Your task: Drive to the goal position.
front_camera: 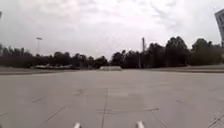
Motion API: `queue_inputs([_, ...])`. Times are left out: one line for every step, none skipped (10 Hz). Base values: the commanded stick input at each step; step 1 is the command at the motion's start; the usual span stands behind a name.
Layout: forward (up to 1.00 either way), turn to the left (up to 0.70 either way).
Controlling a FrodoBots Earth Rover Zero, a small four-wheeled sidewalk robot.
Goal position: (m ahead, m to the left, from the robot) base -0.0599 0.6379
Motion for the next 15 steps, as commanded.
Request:
queue_inputs([0.85,0.00])
queue_inputs([0.85,0.00])
queue_inputs([0.85,0.00])
queue_inputs([0.85,0.00])
queue_inputs([0.85,0.00])
queue_inputs([0.85,0.00])
queue_inputs([0.85,0.00])
queue_inputs([0.85,0.00])
queue_inputs([0.85,0.00])
queue_inputs([0.85,0.00])
queue_inputs([0.85,0.00])
queue_inputs([0.85,0.00])
queue_inputs([0.85,0.00])
queue_inputs([0.85,0.00])
queue_inputs([0.85,0.00])
